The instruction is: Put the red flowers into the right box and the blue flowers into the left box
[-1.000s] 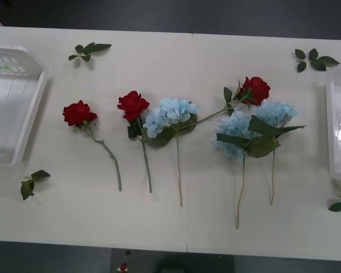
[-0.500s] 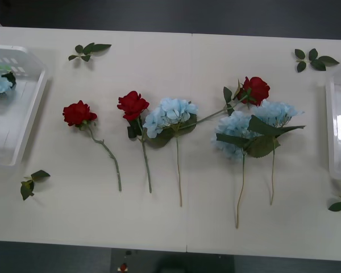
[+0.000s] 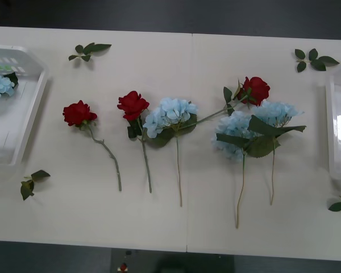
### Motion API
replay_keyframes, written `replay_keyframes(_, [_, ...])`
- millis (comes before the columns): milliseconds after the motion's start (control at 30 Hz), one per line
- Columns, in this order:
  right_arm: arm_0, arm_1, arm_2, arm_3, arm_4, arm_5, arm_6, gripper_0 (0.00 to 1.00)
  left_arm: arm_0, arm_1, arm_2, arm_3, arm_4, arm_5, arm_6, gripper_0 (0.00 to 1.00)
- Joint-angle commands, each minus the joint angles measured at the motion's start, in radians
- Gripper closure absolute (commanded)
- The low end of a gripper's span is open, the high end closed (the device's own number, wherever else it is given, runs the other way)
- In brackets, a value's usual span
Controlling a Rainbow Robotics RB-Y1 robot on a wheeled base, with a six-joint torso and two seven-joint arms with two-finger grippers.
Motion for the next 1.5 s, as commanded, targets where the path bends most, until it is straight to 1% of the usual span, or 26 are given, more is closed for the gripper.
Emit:
replay_keyframes(33, [-0.012, -0.039, -0.051, -0.083, -0.076, 0.062, 0.164, 0.00, -0.031, 0.037, 0.087, -0.123, 0.007, 0.144, 0.046, 0.00])
replay_keyframes(100, [-0.012, -0.039, -0.055, -0.109, -0.135, 0.105, 0.242, 0.00, -0.029, 0.030, 0.096, -0.189, 0.009, 0.205, 0.123, 0.00])
replay_keyframes(167, [-0.012, -0.036, -0.055, -0.131, -0.183, 0.147, 0.298, 0.00, -0.025, 0.007, 0.110, -0.238, 0.001, 0.234, 0.186, 0.00])
replay_keyframes(233, [-0.012, -0.034, -0.053, -0.143, -0.246, 0.185, 0.353, 0.00, 0.000, -0.029, 0.137, -0.298, -0.026, 0.251, 0.240, 0.00])
replay_keyframes(300, [-0.010, -0.022, -0.053, -0.161, -0.333, 0.229, 0.414, 0.00, 0.049, -0.087, 0.165, -0.387, -0.075, 0.253, 0.305, 0.00])
replay_keyframes(333, [-0.010, -0.022, -0.053, -0.161, -0.333, 0.229, 0.414, 0.00, 0.049, -0.087, 0.165, -0.387, -0.075, 0.253, 0.305, 0.00])
replay_keyframes(367, [-0.012, -0.004, -0.053, -0.191, -0.373, 0.262, 0.463, 0.00, 0.087, -0.128, 0.173, -0.453, -0.109, 0.253, 0.355, 0.00])
replay_keyframes(467, [-0.010, 0.042, -0.047, -0.250, -0.382, 0.308, 0.518, 0.00, 0.133, -0.170, 0.173, -0.527, -0.128, 0.253, 0.430, 0.00])
replay_keyframes(600, [-0.010, 0.100, -0.018, -0.315, -0.372, 0.352, 0.566, 0.00, 0.167, -0.225, 0.170, -0.587, -0.134, 0.253, 0.511, 0.00])
replay_keyframes(733, [-0.010, 0.162, 0.031, -0.339, -0.361, 0.361, 0.568, 0.00, 0.162, -0.274, 0.099, -0.616, -0.183, 0.254, 0.597, 0.00])
replay_keyframes(900, [-0.009, 0.237, 0.054, -0.346, -0.304, 0.361, 0.587, 0.00, 0.141, -0.314, -0.017, -0.619, -0.292, 0.254, 0.701, 0.00])
replay_keyframes(1067, [0.017, 0.289, 0.065, -0.347, -0.274, 0.357, 0.606, 0.00, 0.122, -0.357, -0.122, -0.619, -0.391, 0.254, 0.793, 0.00])
replay_keyframes(1200, [0.066, 0.328, 0.073, -0.401, -0.247, 0.332, 0.617, 0.00, 0.107, -0.384, -0.174, -0.619, -0.410, 0.254, 0.868, 0.00])
replay_keyframes(1367, [0.129, 0.346, 0.108, -0.462, -0.223, 0.274, 0.614, 0.00, 0.084, -0.400, -0.226, -0.611, -0.462, 0.256, 0.930, 0.00])
replay_keyframes(1500, [0.166, 0.363, 0.142, -0.476, -0.205, 0.210, 0.617, 0.00, 0.043, -0.418, -0.268, -0.541, -0.482, 0.256, 0.936, 0.00])
